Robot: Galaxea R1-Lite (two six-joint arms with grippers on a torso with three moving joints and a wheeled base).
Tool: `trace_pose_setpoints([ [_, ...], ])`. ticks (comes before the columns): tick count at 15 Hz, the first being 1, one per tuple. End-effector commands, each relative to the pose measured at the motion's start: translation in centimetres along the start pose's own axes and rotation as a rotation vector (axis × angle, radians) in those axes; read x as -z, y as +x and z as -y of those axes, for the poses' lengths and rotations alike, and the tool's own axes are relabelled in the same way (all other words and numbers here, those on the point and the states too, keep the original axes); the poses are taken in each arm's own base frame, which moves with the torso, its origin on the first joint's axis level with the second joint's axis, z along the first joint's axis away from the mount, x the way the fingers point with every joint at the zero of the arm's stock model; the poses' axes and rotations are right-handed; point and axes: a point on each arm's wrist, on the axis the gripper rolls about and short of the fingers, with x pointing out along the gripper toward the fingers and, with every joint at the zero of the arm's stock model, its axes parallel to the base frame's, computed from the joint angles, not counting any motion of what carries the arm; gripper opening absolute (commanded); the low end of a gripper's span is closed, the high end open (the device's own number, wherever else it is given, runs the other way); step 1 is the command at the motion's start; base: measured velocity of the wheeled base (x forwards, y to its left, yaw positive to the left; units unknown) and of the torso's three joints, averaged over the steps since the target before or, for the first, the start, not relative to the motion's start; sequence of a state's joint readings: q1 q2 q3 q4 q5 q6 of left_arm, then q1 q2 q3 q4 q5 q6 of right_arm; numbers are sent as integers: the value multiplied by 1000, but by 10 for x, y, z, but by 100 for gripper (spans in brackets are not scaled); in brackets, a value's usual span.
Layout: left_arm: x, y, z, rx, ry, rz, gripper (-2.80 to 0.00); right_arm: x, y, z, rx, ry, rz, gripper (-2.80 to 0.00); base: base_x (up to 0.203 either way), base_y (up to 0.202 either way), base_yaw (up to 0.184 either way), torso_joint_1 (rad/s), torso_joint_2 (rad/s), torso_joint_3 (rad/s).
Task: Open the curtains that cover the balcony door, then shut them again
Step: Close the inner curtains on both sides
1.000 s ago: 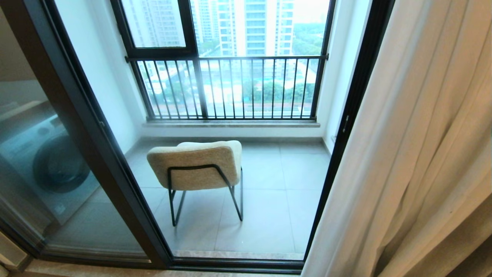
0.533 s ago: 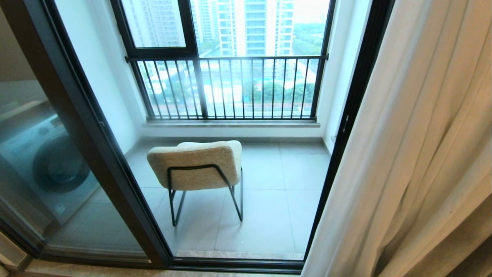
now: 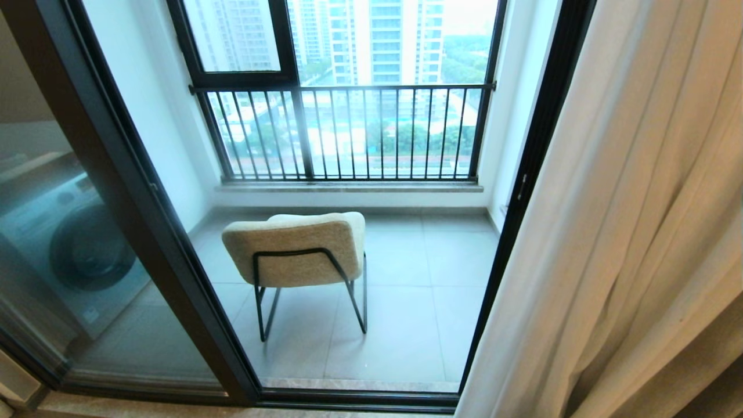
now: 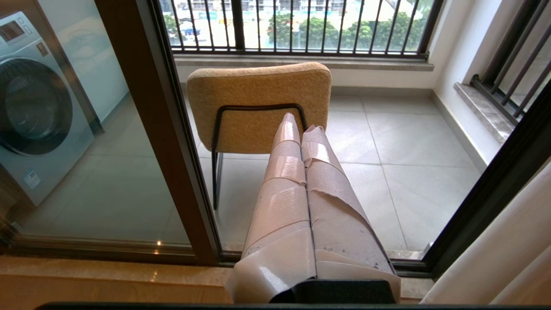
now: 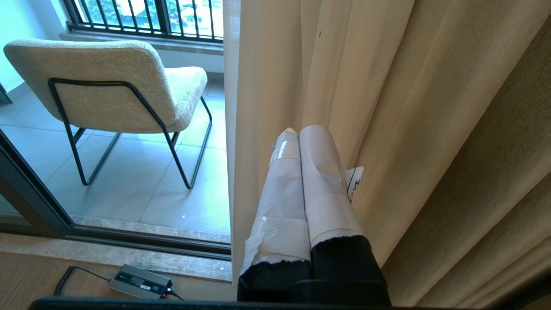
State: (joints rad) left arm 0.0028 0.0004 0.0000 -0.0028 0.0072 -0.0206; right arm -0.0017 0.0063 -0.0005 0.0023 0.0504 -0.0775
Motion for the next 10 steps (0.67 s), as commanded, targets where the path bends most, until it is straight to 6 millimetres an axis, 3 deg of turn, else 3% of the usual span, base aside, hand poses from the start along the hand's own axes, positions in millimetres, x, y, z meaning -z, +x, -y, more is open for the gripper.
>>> trace_pose_setpoints([
  [1, 0, 0, 0, -1, -1, 1, -280, -10, 5, 1, -8, -9, -44, -280, 0, 0, 0, 0, 0, 0],
  [3, 0, 0, 0, -1, -1, 1, -280, -32, 13, 3, -25, -13, -66, -280, 0, 0, 0, 0, 0, 0],
  [5, 0, 0, 0, -1, -1, 0, -280, -68, 29, 6, -43, -6, -83, -280, 0, 0, 0, 0, 0, 0],
  [8, 0, 0, 0, -1, -1, 1, -280, -147, 58, 13, -47, 35, 1, -280, 0, 0, 0, 0, 0, 0],
  [10, 0, 0, 0, -1, -1, 1, -280, -190, 78, 17, -46, 57, 53, -280, 0, 0, 0, 0, 0, 0],
])
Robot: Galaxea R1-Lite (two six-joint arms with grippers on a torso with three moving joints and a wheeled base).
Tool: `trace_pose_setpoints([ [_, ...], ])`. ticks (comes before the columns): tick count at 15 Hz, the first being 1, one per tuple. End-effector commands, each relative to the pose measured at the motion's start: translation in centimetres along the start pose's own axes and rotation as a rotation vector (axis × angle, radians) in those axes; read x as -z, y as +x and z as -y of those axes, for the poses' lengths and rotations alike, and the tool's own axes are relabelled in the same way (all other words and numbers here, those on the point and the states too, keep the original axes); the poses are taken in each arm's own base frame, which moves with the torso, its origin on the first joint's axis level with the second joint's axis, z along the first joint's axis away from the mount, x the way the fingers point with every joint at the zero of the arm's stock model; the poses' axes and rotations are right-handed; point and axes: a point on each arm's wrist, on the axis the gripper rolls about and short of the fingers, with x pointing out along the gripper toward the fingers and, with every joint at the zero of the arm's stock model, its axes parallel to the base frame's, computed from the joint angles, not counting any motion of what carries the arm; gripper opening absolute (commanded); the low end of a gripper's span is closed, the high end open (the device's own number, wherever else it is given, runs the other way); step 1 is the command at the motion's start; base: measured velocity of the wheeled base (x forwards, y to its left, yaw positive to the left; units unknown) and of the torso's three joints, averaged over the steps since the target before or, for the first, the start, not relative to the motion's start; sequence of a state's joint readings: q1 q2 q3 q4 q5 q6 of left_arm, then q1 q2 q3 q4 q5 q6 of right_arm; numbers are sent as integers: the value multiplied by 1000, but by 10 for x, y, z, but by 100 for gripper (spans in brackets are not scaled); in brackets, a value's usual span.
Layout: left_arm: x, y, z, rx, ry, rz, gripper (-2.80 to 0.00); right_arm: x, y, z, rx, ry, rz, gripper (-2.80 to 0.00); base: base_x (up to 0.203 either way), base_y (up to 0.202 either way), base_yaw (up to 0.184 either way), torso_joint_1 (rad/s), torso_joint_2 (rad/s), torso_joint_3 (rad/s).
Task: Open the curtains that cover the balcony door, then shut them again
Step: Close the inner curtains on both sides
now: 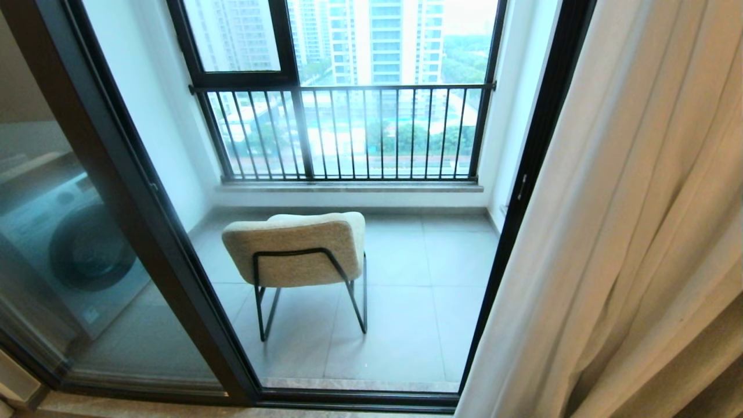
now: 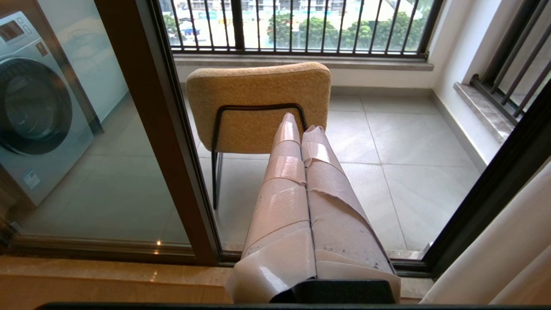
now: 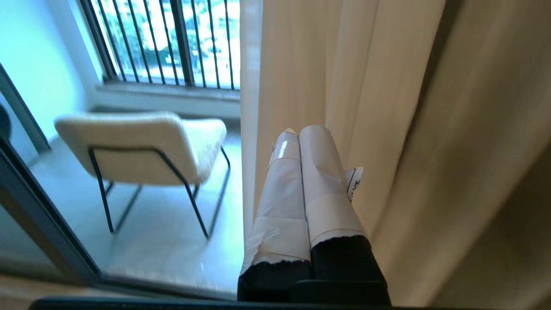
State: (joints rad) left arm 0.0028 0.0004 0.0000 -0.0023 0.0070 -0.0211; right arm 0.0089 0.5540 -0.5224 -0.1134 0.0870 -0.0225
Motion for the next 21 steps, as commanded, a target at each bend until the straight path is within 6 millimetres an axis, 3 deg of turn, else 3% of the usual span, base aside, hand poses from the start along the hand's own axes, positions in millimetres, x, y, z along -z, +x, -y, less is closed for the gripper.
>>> trace_pose_setpoints([
  [1, 0, 0, 0, -1, 0, 1, -280, -44, 45, 5, 4, 12, -11, -280, 0, 0, 0, 0, 0, 0],
  [4, 0, 0, 0, -1, 0, 1, -280, -86, 74, 15, 70, 10, 49, -280, 0, 0, 0, 0, 0, 0],
  [5, 0, 0, 0, -1, 0, 1, -280, -94, 79, 18, 88, 7, 62, 0, 0, 0, 0, 0, 0, 0],
  [11, 0, 0, 0, -1, 0, 1, -280, -127, 88, 21, 105, -8, 146, 0, 0, 0, 0, 0, 0, 0],
  [18, 0, 0, 0, -1, 0, 0, -280, -145, 108, 25, 103, -11, 195, 0, 0, 0, 0, 0, 0, 0],
  [21, 0, 0, 0, -1, 0, 1, -280, -142, 132, 30, 101, -11, 203, 0, 0, 0, 0, 0, 0, 0],
])
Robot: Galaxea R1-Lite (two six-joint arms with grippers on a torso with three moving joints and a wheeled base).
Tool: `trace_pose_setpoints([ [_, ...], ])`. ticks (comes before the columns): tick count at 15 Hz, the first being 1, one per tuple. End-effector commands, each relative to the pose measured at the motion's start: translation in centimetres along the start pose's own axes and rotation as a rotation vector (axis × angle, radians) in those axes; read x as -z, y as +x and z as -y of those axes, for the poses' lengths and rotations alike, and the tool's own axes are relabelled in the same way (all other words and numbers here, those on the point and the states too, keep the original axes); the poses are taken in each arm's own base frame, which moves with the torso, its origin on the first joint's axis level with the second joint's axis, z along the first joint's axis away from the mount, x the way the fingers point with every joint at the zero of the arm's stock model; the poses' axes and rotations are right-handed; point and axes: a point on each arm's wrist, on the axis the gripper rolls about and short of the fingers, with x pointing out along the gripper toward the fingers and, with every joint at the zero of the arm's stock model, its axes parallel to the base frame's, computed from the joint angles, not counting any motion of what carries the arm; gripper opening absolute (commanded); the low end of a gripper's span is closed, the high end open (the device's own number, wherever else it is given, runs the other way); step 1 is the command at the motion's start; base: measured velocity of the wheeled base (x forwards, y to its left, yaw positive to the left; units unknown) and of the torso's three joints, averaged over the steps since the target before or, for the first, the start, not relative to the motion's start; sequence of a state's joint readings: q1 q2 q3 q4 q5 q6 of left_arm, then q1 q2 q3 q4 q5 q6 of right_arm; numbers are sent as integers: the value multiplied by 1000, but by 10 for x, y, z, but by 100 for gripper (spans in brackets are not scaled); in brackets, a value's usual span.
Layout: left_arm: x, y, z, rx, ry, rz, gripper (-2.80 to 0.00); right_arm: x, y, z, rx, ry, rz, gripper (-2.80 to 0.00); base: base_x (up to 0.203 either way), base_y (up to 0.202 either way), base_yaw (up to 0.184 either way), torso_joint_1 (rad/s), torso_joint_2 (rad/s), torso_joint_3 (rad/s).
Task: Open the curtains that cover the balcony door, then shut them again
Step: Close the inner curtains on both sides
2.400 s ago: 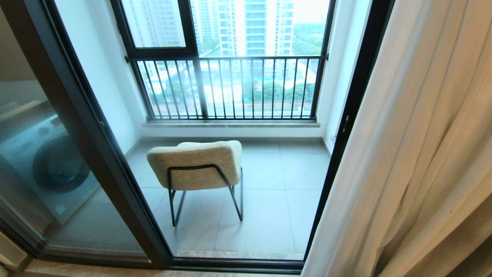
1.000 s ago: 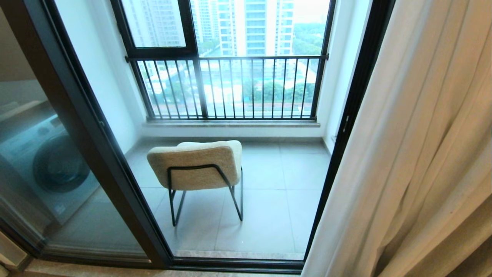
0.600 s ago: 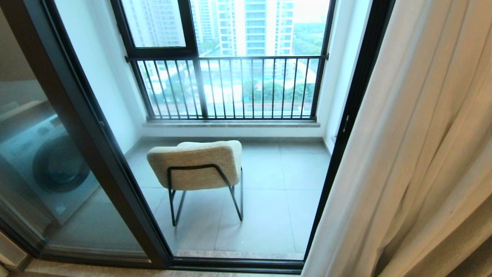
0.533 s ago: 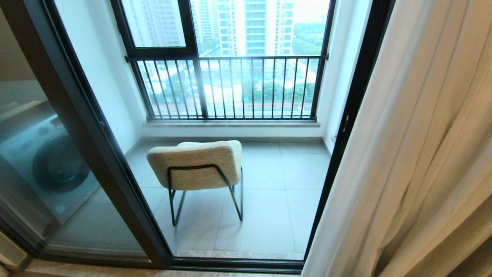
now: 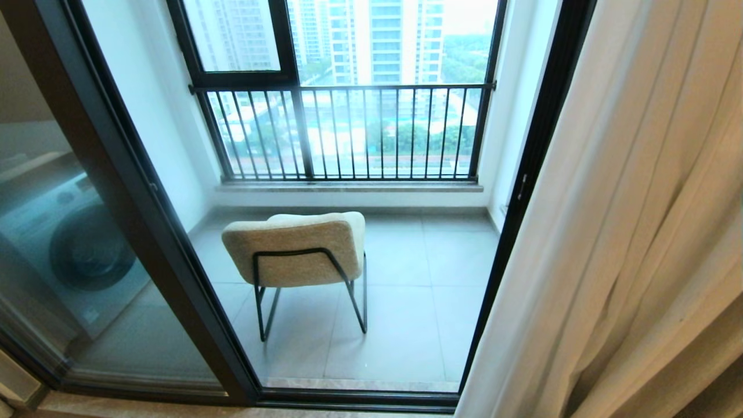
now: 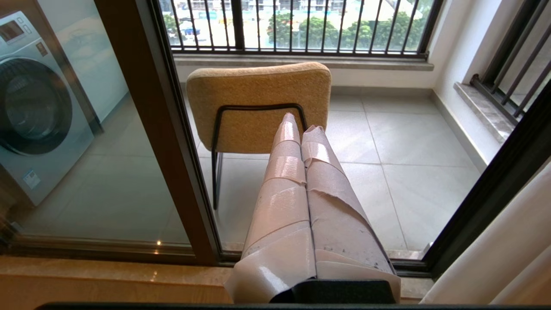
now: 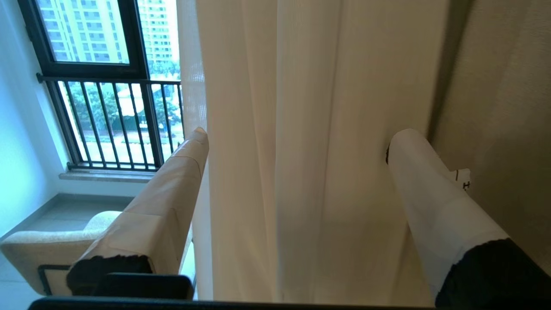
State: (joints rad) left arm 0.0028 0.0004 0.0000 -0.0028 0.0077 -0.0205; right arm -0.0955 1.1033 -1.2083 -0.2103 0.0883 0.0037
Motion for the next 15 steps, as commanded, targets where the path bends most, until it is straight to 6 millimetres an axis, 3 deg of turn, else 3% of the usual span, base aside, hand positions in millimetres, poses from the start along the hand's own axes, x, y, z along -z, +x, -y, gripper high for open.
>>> trace_pose_setpoints([
  [1, 0, 0, 0, 0, -1, 1, -280, 12, 22, 2, -3, 3, -19, 0, 0, 0, 0, 0, 0, 0],
  [6, 0, 0, 0, 0, -1, 1, -280, 30, 61, -3, -42, 12, 21, 0, 0, 0, 0, 0, 0, 0],
  [15, 0, 0, 0, 0, -1, 1, -280, 50, 95, -18, -151, 16, 49, 0, 0, 0, 0, 0, 0, 0],
])
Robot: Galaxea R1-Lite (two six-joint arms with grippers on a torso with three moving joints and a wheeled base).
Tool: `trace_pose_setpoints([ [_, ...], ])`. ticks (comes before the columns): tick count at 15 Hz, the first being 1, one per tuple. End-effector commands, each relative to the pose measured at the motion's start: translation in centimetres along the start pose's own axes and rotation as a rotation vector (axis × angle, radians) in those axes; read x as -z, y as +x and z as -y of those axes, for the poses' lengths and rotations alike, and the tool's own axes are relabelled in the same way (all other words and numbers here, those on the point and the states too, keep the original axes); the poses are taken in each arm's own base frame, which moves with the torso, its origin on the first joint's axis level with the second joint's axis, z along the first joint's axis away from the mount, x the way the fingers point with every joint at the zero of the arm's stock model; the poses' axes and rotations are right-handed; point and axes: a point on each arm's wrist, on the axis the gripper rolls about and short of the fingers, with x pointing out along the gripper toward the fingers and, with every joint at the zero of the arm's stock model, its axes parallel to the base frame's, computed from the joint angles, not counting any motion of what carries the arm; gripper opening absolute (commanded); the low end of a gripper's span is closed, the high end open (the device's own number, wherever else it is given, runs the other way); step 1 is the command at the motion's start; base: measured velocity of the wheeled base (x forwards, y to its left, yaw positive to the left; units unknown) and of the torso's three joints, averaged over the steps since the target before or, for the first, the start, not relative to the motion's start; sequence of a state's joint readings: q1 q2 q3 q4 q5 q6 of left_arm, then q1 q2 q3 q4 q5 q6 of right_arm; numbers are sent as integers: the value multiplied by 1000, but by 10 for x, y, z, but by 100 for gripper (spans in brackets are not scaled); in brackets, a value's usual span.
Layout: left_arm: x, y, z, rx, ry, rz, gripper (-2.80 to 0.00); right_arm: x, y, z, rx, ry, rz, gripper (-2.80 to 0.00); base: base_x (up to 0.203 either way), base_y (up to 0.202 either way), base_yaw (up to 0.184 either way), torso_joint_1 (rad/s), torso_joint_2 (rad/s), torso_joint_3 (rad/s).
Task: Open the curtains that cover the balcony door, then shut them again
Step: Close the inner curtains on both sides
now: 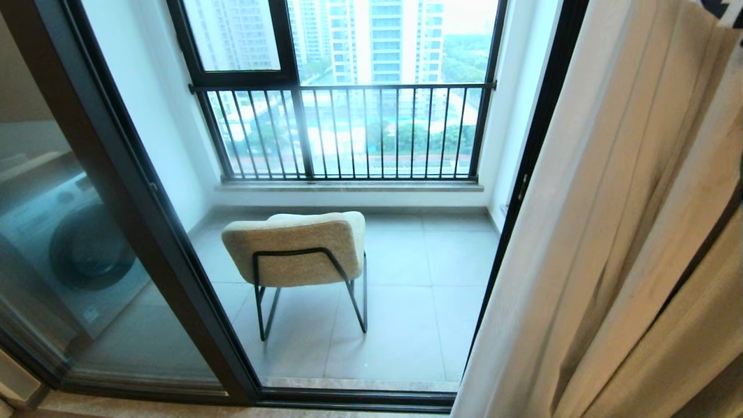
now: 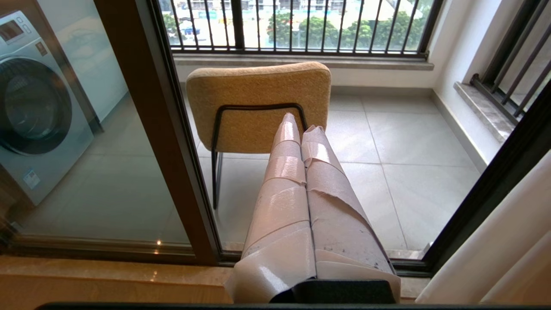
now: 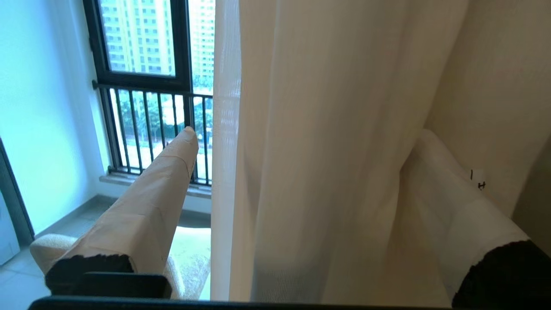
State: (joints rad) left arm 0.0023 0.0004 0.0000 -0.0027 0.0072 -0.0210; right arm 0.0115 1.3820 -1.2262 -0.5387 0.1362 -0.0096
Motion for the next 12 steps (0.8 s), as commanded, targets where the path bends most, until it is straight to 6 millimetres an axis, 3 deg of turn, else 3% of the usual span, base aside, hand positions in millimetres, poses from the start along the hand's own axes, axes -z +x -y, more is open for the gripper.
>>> trace_pose_setpoints([
  [1, 0, 0, 0, -1, 0, 1, -280, 13, 10, 1, -3, -5, -31, 0, 0, 0, 0, 0, 0, 0],
  [11, 0, 0, 0, -1, 0, 1, -280, 33, 40, 5, 7, -25, 9, 0, 0, 0, 0, 0, 0, 0],
  [12, 0, 0, 0, -1, 0, 1, -280, 33, 42, 5, 7, -26, 15, -14, 0, 0, 0, 0, 0, 0],
])
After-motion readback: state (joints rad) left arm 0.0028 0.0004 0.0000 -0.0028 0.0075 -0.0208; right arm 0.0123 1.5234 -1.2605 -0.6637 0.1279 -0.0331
